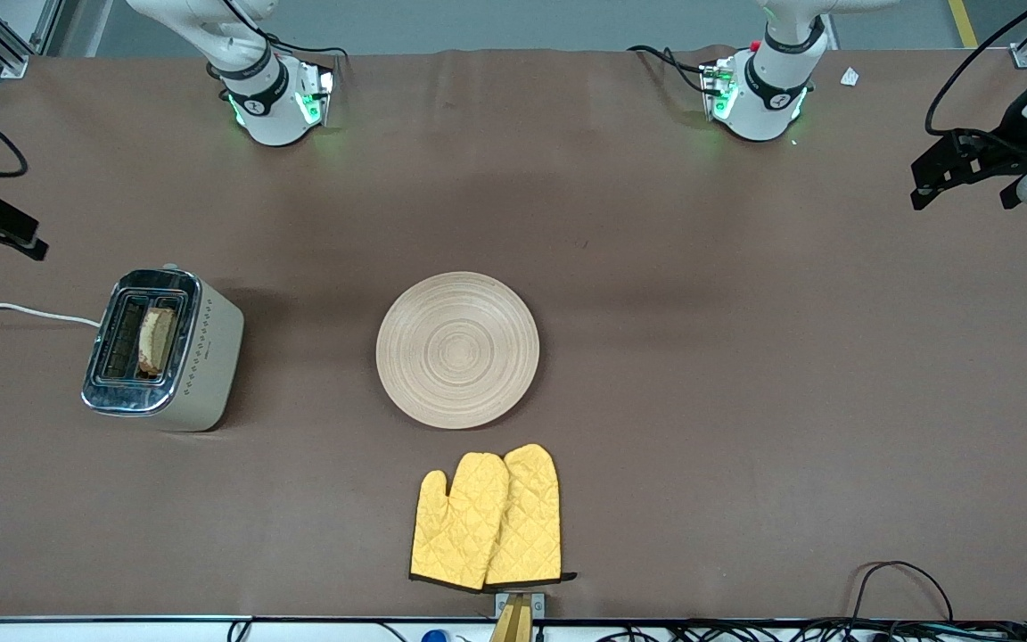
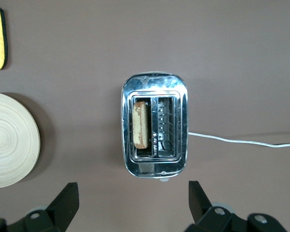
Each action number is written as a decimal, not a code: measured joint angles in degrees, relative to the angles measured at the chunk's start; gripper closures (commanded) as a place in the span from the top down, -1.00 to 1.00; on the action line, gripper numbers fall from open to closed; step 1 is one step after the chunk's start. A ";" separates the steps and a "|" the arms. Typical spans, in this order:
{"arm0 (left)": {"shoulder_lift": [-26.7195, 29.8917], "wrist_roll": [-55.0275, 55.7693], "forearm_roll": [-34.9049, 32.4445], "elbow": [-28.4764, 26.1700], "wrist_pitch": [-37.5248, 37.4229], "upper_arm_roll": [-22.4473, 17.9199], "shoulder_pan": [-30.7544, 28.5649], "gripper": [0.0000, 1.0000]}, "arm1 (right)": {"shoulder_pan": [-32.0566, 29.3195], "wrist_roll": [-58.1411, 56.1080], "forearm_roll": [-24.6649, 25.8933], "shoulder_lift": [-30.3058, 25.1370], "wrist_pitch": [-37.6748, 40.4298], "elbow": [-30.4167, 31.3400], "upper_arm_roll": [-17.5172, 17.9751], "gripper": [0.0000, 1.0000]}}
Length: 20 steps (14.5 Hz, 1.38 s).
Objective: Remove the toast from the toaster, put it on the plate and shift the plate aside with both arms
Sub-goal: 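Reach the right gripper into the toaster and grasp the bread slice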
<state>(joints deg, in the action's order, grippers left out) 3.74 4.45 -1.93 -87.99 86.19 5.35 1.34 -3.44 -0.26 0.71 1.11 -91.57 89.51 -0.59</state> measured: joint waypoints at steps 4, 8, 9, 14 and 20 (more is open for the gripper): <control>0.00 0.00 0.00 0.83 -0.64 -0.07 -0.01 1.00 | 0.80 0.00 -0.02 0.33 -10.62 11.36 0.26 1.00; -0.06 0.00 0.00 0.87 -1.07 0.15 0.14 1.00 | 0.72 0.00 -0.02 1.47 -24.25 21.14 0.04 1.00; -0.11 0.00 0.00 0.87 -1.09 0.17 0.14 1.00 | 0.66 0.00 -0.02 2.44 -26.95 22.73 -0.04 1.00; -0.33 0.00 0.00 0.87 -1.10 0.16 0.10 1.00 | 0.30 0.01 -0.02 9.34 -31.22 24.09 -0.27 0.28; -0.35 0.00 0.00 0.87 -1.10 0.16 0.14 1.00 | 0.34 0.03 -0.02 10.52 -31.25 23.80 -0.25 -0.96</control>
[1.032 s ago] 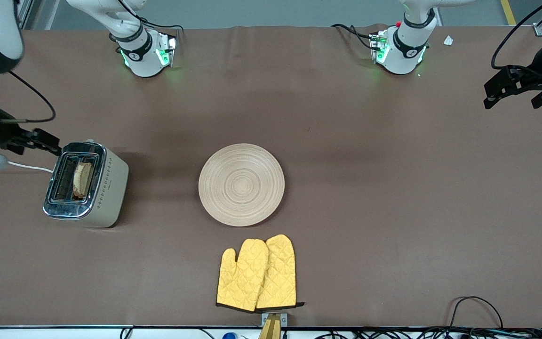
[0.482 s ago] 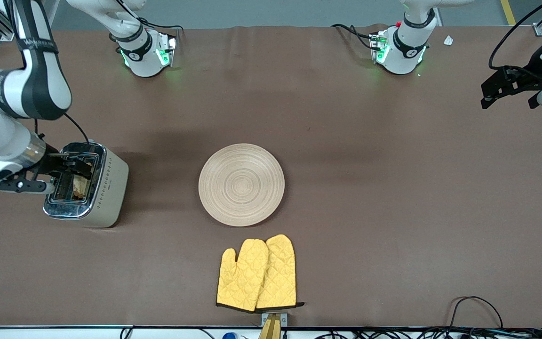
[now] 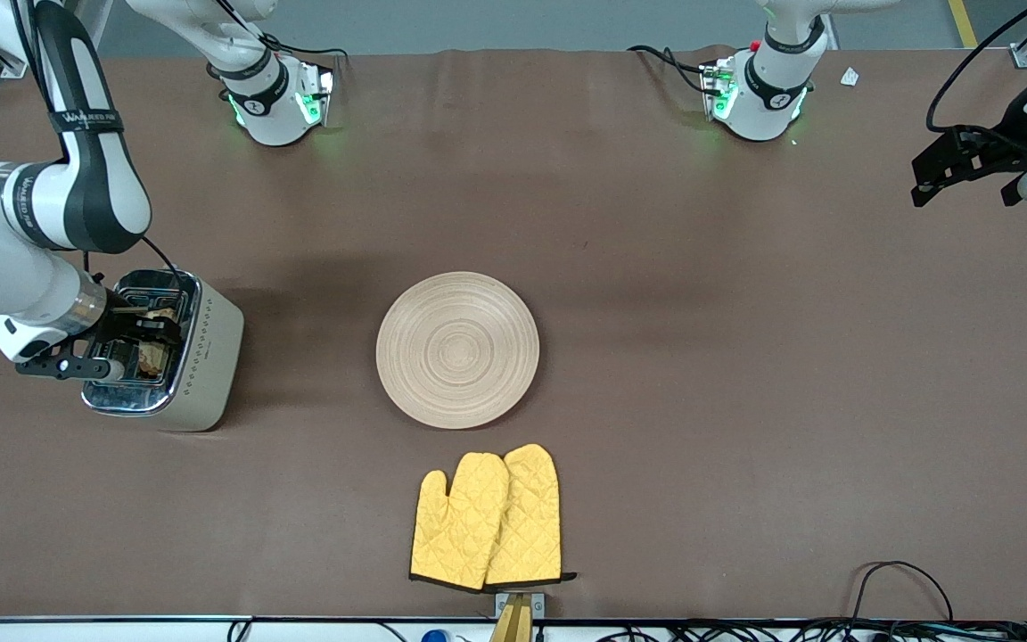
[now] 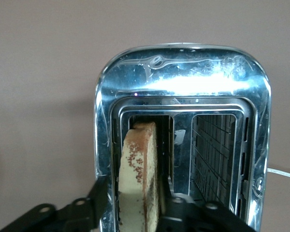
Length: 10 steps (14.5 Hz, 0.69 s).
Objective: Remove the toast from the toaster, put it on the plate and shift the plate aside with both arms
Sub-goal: 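Reach the right gripper into the toaster and grasp the bread slice, then lift the bread slice out and carry it over the wooden plate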
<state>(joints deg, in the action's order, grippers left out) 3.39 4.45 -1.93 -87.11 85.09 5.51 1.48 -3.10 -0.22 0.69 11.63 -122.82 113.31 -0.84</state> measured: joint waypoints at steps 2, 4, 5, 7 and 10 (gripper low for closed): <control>-0.24 0.00 0.00 0.00 0.00 0.05 0.09 1.00 | 0.06 0.00 0.00 -0.02 0.56 -0.32 0.05 -0.98; -0.86 0.00 0.00 0.00 0.00 0.06 0.10 1.00 | 0.03 0.00 0.01 -0.05 0.99 -0.72 -0.06 -0.98; -1.12 0.00 0.00 0.00 0.00 0.06 0.10 1.00 | 0.04 0.00 0.01 -0.07 1.53 -1.16 -0.05 -0.98; -1.35 0.00 0.00 0.01 0.00 0.05 0.03 1.00 | 0.11 0.00 0.01 -0.28 4.68 -3.53 0.10 -0.99; -1.35 0.00 0.00 0.11 0.00 -0.09 -0.10 1.00 | 1.80 0.31 0.00 -1.08 12.71 -10.66 0.51 -0.99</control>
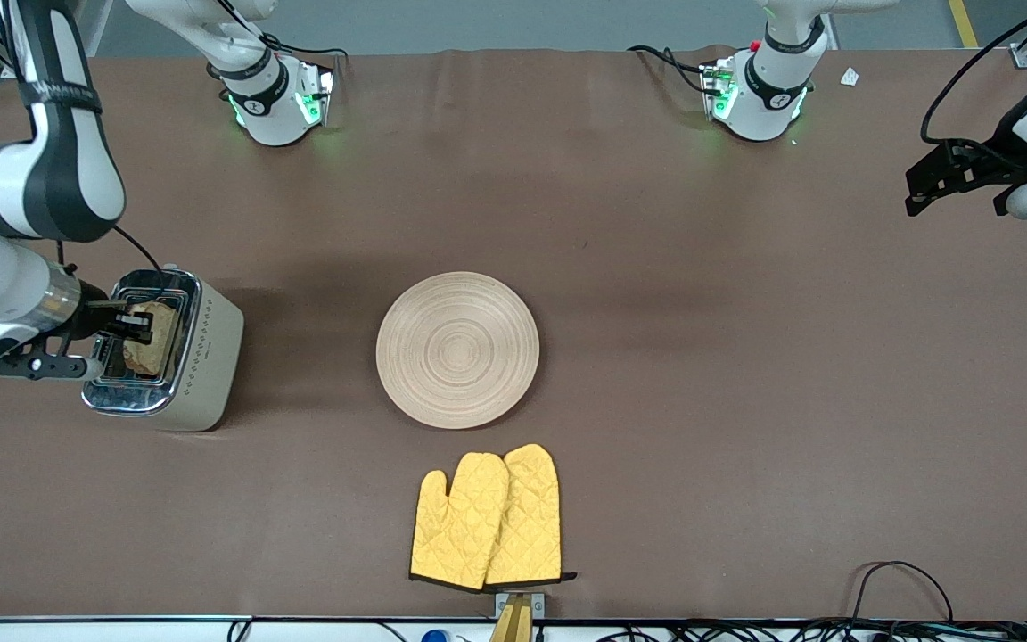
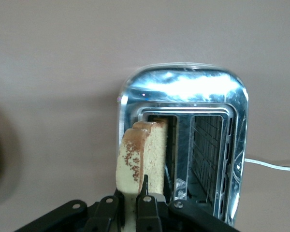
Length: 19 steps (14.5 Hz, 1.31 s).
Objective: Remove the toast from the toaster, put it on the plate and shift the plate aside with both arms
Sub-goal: 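Lift the bread slice out and carry it over the wooden plate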
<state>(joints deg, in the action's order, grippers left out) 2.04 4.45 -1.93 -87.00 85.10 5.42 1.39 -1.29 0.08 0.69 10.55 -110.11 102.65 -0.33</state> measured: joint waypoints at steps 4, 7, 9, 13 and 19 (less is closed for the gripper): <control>0.00 0.00 0.00 0.06 0.00 -0.10 -0.05 1.00 | 6.86 3.24 -0.08 -1.43 2.65 -4.52 0.45 -0.99; 0.00 0.00 0.00 0.11 0.00 -0.36 -0.13 1.00 | 13.11 7.31 -3.39 -1.37 1.28 -4.83 0.77 -0.99; 0.00 0.00 0.00 0.13 0.00 -0.39 -0.16 1.00 | 16.44 10.45 -8.99 -0.89 -1.85 -4.54 0.81 -0.99; 0.00 0.00 0.00 0.46 0.00 -0.42 -0.19 1.00 | 18.52 11.98 -24.54 2.49 -10.92 -0.11 0.82 -0.99; -0.32 0.00 0.00 0.63 0.00 -0.43 -0.19 1.00 | 32.54 12.88 -39.84 13.20 -33.86 3.90 1.12 -1.00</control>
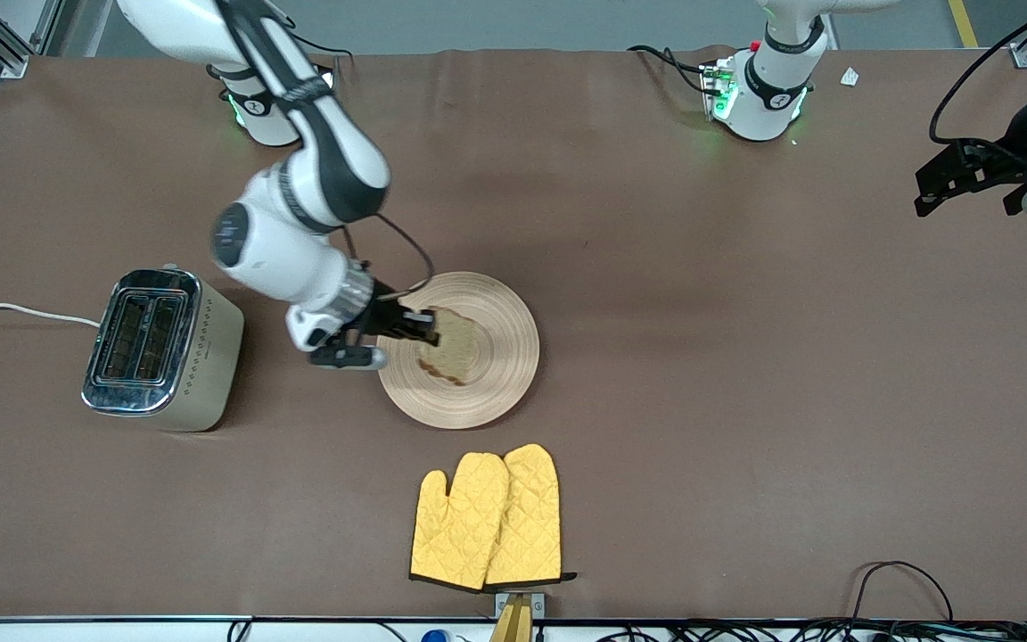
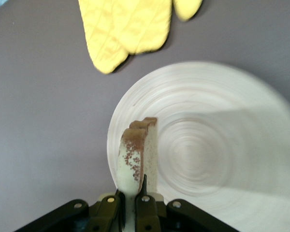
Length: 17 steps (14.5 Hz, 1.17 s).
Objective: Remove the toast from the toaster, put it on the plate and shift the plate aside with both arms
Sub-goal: 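Lift the bread slice out and carry it over the wooden plate, then lower the bread onto the plate and open the right gripper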
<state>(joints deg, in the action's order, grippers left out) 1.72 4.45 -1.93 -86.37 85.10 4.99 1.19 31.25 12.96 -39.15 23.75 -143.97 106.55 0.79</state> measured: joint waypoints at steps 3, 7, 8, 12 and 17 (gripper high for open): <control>-0.39 0.00 0.00 0.22 0.01 0.00 -0.01 1.00 | 2.42 -1.73 -3.35 3.30 -2.08 0.35 -0.09 -1.00; -0.67 0.00 0.00 0.72 0.01 0.00 -0.01 1.00 | 0.03 -13.28 -7.00 3.47 -1.60 2.57 -1.03 -1.00; -0.70 0.00 0.00 0.75 0.01 0.00 -0.01 1.00 | -1.05 -16.35 -7.72 3.48 -1.44 3.05 -1.11 -1.00; -0.75 0.00 0.00 0.77 0.01 0.00 0.00 1.00 | -4.94 -23.46 -8.64 3.47 -0.83 5.08 -1.17 -1.00; -0.76 0.00 0.00 0.79 0.01 0.00 -0.01 1.00 | -6.83 -28.41 -11.97 3.48 -0.62 8.31 -1.21 0.98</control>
<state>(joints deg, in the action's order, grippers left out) 0.96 4.45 -1.93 -85.58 85.10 4.99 1.19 24.42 -15.46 -51.13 27.22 -144.59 114.87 -0.41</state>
